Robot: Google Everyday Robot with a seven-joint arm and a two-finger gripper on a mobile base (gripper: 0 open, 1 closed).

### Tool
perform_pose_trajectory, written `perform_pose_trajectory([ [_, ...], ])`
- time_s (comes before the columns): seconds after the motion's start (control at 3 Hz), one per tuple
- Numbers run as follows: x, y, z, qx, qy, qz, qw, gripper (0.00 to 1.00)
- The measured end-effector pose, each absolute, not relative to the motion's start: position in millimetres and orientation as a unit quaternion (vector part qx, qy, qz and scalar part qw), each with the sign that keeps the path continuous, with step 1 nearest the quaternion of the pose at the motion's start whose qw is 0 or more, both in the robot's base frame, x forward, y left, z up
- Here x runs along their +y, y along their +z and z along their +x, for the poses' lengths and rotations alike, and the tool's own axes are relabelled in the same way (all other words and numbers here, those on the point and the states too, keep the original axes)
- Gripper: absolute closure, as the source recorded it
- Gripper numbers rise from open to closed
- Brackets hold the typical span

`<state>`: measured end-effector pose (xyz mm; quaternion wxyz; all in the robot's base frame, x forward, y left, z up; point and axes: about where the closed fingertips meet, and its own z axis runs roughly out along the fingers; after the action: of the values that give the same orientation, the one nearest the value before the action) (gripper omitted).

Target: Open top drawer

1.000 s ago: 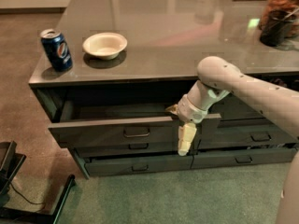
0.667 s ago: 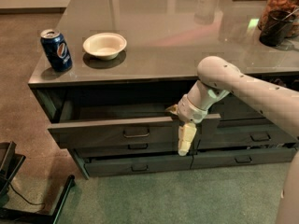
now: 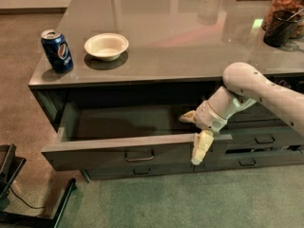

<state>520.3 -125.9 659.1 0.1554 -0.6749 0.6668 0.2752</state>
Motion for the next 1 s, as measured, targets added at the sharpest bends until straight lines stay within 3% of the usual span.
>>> perform_pose_trajectory([
  [0.67, -128, 666, 520, 0.671, 0.249, -0.68, 0.16, 0.0],
  [1.0, -138, 689, 511, 0.687, 0.169, -0.685, 0.172, 0.0],
])
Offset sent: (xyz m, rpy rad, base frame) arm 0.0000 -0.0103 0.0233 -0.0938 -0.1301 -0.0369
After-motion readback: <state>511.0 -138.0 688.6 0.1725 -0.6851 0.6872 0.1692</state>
